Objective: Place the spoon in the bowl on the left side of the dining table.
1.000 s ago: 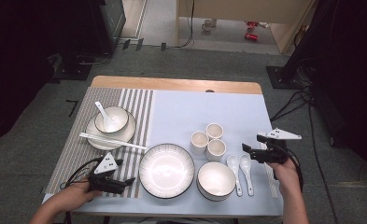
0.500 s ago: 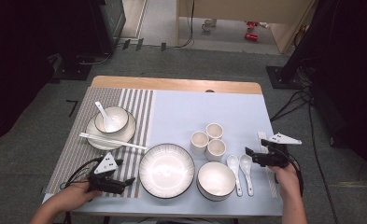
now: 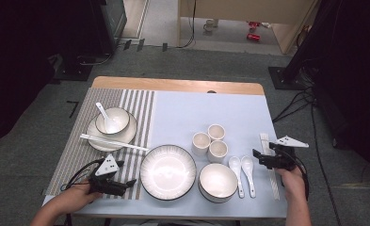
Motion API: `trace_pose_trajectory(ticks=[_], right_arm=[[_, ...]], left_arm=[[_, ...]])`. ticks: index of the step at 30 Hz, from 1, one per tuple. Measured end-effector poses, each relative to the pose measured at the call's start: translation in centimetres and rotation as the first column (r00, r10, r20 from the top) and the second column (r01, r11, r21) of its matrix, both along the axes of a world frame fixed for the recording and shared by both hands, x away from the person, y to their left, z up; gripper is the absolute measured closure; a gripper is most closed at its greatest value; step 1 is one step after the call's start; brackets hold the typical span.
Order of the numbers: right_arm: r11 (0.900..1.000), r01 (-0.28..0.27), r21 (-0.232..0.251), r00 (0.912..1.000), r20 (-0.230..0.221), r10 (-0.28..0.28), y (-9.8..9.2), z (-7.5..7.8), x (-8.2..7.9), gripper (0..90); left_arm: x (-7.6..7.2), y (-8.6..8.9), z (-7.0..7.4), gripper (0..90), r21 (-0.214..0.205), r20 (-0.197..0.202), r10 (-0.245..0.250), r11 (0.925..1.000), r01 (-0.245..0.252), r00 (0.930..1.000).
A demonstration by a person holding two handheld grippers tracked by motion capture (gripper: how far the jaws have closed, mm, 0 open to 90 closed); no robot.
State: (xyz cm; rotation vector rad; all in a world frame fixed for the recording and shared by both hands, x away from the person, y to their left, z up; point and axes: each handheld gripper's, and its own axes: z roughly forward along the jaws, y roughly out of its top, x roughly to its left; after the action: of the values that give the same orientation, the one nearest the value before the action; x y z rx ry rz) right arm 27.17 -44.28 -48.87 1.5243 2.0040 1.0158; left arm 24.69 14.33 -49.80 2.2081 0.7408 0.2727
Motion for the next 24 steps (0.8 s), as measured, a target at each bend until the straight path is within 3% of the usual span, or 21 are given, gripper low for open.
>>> trace_pose_trajectory(ticks=[3,12,24], right_arm=[[0.9999,0.012,-0.001,0.9999,-0.004,-0.012,-0.3,-0.2,0.0,18.4],[0.9958,0.066,-0.063,0.9971,-0.033,-0.068,-1.4,-1.0,0.0,18.4],[0.9945,0.065,-0.083,0.9964,-0.049,-0.069,-1.6,-1.3,0.2,15.8]], left_arm=[[0.0,0.0,0.0,15.2,0.001,0.002,0.001,1.0000,-0.001,1.0000],[-0.1,-0.2,0.0,15.1,0.022,0.017,-0.001,0.9997,0.000,0.9998],[0.0,-0.3,0.0,13.5,0.022,0.010,-0.009,0.9997,0.009,0.9999]])
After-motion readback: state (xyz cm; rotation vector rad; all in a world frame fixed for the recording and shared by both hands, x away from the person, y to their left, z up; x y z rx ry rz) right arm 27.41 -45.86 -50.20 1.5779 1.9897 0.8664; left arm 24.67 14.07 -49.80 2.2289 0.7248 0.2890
